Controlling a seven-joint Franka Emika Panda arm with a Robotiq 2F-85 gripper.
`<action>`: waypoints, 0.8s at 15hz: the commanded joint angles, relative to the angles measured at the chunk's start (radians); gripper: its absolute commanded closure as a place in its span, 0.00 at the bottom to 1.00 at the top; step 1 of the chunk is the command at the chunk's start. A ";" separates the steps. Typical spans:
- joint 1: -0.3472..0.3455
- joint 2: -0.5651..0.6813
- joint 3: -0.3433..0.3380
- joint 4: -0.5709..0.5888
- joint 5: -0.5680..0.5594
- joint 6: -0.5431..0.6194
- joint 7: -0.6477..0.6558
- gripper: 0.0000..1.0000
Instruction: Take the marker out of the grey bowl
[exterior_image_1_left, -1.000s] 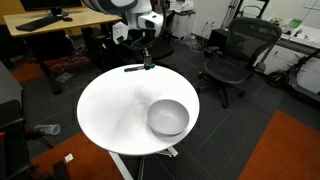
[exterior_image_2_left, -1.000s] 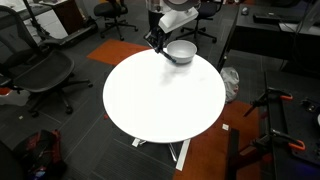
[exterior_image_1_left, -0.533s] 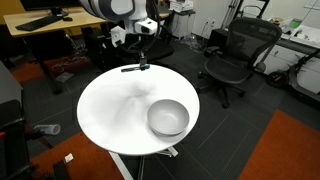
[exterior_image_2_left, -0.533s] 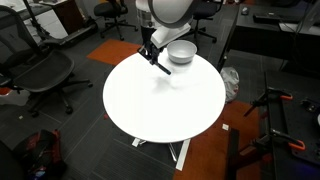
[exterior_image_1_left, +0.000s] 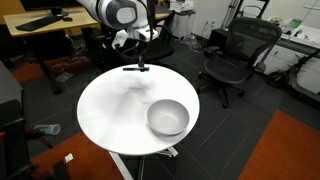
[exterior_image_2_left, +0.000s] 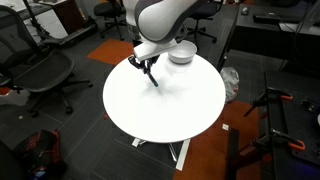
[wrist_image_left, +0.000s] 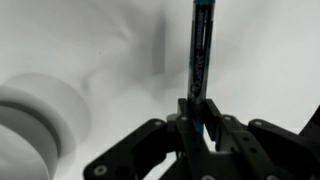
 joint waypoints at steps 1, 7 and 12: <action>0.046 0.050 -0.039 0.076 -0.007 -0.056 0.145 0.95; 0.045 0.117 -0.029 0.143 -0.002 -0.090 0.249 0.95; 0.029 0.170 -0.016 0.184 0.009 -0.077 0.245 0.95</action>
